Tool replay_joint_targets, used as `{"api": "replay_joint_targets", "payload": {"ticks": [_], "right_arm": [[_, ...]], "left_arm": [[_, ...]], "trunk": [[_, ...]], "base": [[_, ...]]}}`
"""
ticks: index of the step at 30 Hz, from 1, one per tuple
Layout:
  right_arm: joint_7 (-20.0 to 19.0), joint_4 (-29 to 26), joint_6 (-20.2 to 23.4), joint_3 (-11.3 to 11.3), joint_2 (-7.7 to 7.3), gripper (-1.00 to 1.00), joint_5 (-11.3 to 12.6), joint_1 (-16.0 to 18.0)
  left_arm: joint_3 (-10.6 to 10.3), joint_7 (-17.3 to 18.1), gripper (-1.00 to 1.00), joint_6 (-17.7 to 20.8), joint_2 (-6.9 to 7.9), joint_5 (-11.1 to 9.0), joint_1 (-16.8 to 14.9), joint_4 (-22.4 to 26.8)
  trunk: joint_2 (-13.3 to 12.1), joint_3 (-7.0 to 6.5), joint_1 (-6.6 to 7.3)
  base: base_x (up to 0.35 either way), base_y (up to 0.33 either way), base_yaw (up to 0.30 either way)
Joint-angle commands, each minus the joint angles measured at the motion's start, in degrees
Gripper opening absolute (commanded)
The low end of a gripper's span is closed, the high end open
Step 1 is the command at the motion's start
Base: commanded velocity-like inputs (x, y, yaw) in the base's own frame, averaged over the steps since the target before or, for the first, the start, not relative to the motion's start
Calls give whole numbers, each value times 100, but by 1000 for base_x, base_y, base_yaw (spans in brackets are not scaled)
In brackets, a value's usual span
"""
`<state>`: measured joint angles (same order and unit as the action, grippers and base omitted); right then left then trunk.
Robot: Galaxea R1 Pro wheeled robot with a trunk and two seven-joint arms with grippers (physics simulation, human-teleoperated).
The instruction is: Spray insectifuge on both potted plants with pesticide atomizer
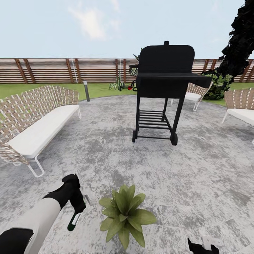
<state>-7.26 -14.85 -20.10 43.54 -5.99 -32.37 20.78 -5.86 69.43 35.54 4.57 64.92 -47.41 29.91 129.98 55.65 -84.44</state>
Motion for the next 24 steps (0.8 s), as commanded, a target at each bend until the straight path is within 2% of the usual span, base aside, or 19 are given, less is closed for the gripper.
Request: {"api": "replay_joint_targets", "payload": {"ticks": [1, 7, 9, 10, 13, 17, 22, 24], "right_arm": [[-45, 0, -21, 49, 1, 100, -15, 5], [-46, 8, -21, 49, 1, 100, -15, 5], [-46, 8, -21, 49, 1, 100, -15, 5], [-45, 8, -21, 49, 1, 100, -15, 5], [-47, 8, -21, 49, 1, 100, -15, 5], [-48, 8, -21, 49, 1, 100, -15, 5], [-48, 8, -21, 49, 1, 100, -15, 5], [-48, 8, -21, 49, 1, 100, -15, 5]], "left_arm": [[-33, 21, -100, 51, 2, 0, 57, 14], [-19, 3, -100, 64, -23, 3, 142, 108], [-30, 2, -100, 78, -98, 10, 110, 156], [-35, 1, -100, 94, -184, 20, 89, 296], [-38, 5, -100, 110, -260, 40, 66, 649], [-57, 10, -100, 115, -259, 68, 80, 869], [-72, -52, -100, 74, -164, 75, 179, 717], [-73, -207, -100, 50, -148, 77, 234, 482]], "trunk": [[2, 15, 1], [2, 42, 1], [2, 43, 1], [2, 43, 1], [2, 43, 1], [2, 44, 1], [2, 44, 1], [2, 44, 1]], "base": [[0, 0, 0], [0, 0, 0], [0, 0, 0], [0, 0, 0], [0, 0, 0], [0, 0, 0], [0, 0, 0], [0, 0, 0]]}}
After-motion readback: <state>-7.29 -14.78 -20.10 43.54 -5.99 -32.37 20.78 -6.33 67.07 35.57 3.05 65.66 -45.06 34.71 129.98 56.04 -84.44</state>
